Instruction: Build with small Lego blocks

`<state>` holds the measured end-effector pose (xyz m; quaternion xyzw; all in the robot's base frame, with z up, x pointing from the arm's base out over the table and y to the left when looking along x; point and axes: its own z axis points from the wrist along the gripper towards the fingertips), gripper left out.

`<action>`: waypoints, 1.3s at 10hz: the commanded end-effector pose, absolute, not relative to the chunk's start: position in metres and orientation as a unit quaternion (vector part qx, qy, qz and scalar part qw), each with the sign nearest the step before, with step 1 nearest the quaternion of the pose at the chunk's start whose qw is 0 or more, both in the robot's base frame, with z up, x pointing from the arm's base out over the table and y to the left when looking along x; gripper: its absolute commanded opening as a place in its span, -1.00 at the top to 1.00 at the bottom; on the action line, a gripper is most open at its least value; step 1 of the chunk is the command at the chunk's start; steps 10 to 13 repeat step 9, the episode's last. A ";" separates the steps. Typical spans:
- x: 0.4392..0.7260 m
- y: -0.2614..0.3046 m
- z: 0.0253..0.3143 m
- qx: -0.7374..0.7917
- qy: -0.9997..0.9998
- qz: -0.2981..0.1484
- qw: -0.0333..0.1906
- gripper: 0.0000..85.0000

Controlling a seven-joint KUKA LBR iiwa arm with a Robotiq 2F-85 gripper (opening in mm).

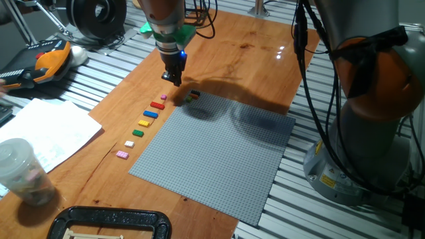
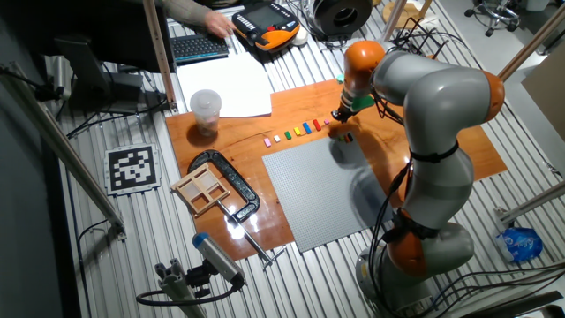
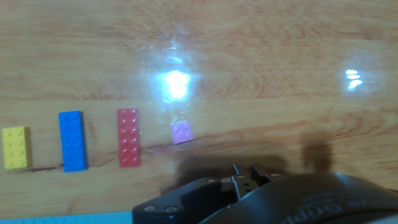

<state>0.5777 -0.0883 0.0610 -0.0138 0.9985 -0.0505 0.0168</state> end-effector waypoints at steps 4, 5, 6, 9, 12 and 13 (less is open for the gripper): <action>0.579 -0.090 0.060 -0.014 0.998 -0.053 0.012 0.60; 0.579 -0.090 0.059 -0.015 0.998 -0.052 0.012 0.60; 0.581 -0.091 0.059 -0.019 0.998 -0.052 0.013 0.60; 0.581 -0.091 0.059 -0.020 0.998 -0.055 0.015 0.60; 0.581 -0.091 0.059 -0.020 0.998 -0.055 0.015 0.60; 0.581 -0.091 0.059 -0.020 0.998 -0.055 0.015 0.60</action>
